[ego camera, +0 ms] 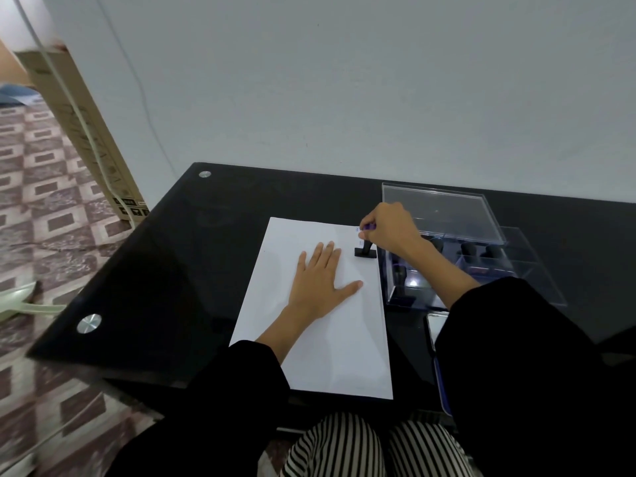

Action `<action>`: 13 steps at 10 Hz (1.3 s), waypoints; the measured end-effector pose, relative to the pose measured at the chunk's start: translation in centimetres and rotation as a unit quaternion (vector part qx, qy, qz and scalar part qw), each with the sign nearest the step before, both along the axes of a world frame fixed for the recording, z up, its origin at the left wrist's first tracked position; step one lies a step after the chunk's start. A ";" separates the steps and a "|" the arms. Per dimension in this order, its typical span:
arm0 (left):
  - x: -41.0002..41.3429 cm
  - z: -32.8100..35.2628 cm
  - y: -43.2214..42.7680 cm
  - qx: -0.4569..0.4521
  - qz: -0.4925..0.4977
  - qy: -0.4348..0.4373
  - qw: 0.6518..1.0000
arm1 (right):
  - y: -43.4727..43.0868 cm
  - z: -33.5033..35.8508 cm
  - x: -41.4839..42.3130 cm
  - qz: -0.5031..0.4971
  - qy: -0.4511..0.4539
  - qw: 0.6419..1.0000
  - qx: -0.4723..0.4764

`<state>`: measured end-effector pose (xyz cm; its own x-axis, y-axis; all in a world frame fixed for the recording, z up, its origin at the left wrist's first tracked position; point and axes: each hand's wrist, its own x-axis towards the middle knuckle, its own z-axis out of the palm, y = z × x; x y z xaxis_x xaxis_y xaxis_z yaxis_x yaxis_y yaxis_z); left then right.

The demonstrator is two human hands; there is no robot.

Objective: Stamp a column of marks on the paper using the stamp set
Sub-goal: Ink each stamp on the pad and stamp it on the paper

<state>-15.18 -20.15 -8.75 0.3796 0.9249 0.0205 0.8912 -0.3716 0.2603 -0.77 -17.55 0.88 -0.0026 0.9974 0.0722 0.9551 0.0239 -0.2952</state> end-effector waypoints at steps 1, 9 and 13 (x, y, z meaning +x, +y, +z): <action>0.0 0.0 0.1 -0.001 0.000 0.004 1.000 | 0.0 -0.1 -0.1 -0.004 0.001 1.000 0.001; 0.1 -0.3 0.2 0.009 0.001 -0.004 1.000 | -0.5 -1.0 -0.5 -0.022 -0.127 0.992 0.006; 0.1 -0.3 0.1 0.005 -0.001 -0.005 1.000 | 0.8 -0.9 -0.3 -0.025 -0.146 0.989 -0.012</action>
